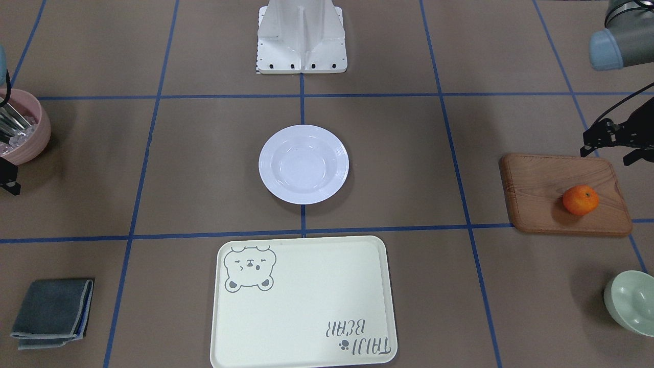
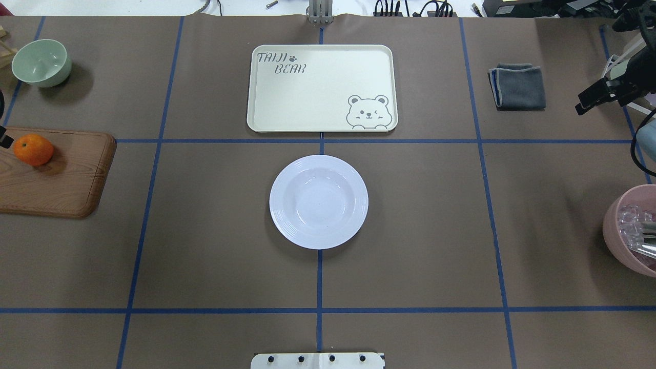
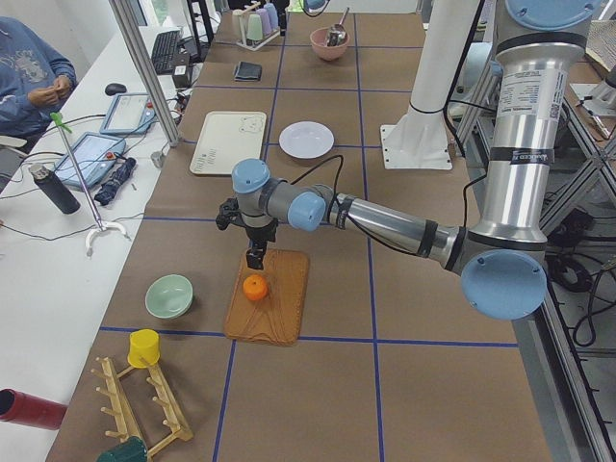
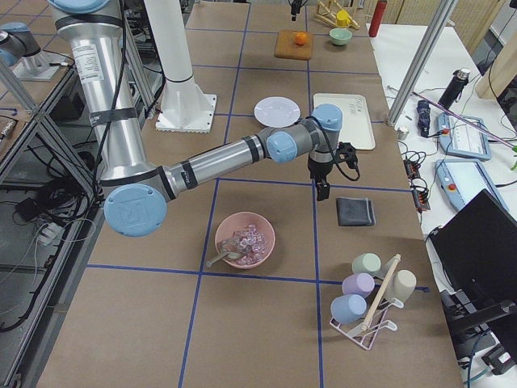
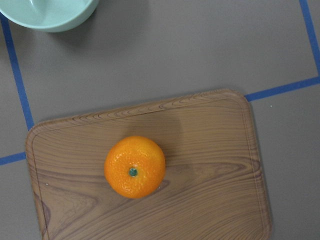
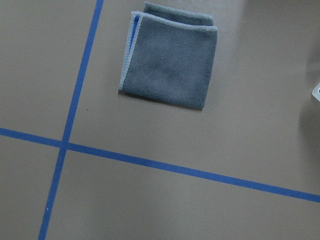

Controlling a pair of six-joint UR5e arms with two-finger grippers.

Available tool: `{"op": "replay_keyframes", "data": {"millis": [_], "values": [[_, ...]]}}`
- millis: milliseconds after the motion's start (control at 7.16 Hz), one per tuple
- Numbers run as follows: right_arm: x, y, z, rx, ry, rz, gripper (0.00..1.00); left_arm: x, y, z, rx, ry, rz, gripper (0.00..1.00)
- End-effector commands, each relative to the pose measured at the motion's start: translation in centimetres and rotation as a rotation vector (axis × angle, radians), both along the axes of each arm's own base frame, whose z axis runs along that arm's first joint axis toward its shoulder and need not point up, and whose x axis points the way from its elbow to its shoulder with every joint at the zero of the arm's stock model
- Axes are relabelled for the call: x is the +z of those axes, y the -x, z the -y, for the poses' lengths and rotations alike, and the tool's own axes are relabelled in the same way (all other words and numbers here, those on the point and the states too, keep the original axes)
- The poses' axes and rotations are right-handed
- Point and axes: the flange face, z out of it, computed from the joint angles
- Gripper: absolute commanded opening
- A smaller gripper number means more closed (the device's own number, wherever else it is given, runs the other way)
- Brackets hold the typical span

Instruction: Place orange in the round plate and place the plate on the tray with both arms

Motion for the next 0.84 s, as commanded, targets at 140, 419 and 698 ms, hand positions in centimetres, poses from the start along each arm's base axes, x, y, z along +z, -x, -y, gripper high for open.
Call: {"op": "replay_keyframes", "data": {"millis": [140,419,698], "values": [[-0.9,0.3,-0.4,-0.008,-0.019,0.008,1.00,-0.3,-0.4,-0.4,0.016,0.029,-0.059,0.98],[-0.9,1.1,-0.5,-0.022,-0.020,0.007,1.00,-0.4,-0.3,-0.4,0.012,0.021,-0.054,0.98],[-0.9,1.8,-0.8,-0.017,0.000,0.009,1.00,1.2,-0.3,0.8,-0.024,0.029,0.011,0.98]]}}
